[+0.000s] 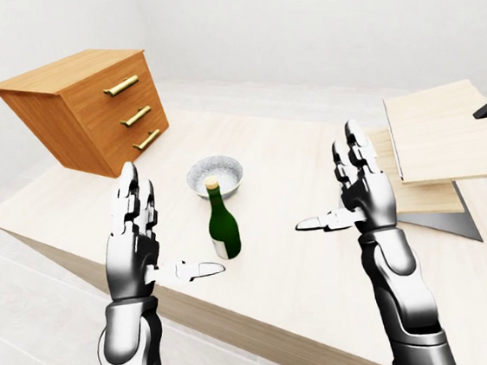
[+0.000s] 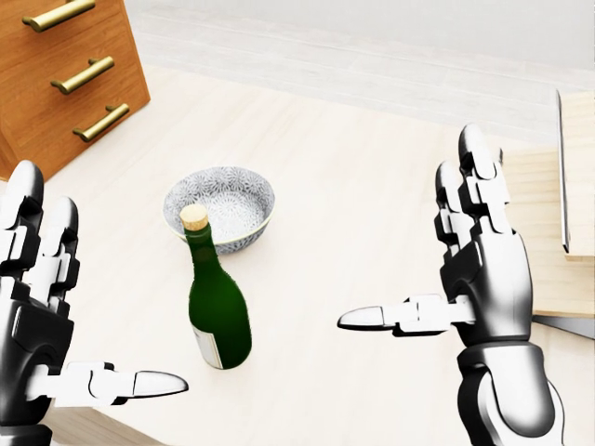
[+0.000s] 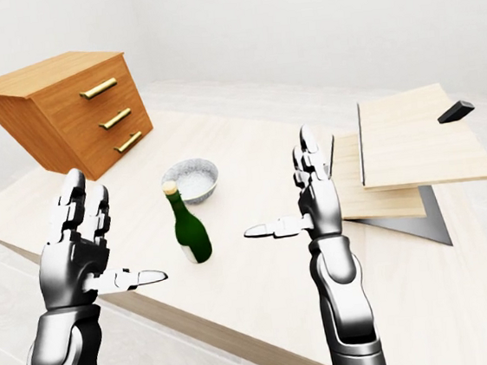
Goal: Put the wine bottle on the wine rack.
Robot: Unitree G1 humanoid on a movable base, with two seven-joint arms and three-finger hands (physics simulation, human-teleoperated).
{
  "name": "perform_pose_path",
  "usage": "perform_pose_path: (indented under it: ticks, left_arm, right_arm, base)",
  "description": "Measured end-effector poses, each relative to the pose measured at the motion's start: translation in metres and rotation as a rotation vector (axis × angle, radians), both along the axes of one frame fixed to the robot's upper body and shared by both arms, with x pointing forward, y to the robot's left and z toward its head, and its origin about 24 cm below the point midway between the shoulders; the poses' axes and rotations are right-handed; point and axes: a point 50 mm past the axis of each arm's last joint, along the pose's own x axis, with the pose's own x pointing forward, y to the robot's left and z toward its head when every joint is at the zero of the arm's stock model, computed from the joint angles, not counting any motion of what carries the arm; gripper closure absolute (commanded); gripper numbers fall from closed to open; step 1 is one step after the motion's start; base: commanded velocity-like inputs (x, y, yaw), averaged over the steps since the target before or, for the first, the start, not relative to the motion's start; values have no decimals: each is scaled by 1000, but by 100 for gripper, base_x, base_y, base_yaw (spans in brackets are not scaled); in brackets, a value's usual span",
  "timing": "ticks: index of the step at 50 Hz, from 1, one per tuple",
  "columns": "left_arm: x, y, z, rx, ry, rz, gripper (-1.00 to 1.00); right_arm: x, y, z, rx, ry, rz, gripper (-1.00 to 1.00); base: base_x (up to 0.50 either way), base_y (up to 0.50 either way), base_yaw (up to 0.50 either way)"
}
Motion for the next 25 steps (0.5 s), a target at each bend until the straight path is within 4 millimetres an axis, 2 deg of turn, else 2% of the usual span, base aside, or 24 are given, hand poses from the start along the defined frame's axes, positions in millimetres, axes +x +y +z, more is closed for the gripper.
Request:
perform_pose_path:
  ticks: [14,25]
  left_arm:
    - [-1,2,4,2,-20,4,-100]
    - [0,7,5,0,-25,19,-100]
  right_arm:
    - [6,6,0,-9,3,17,-100]
    - [16,18,4,-18,-2,52,-100]
  base:
    - [0,0,0]
    - [0,0,0]
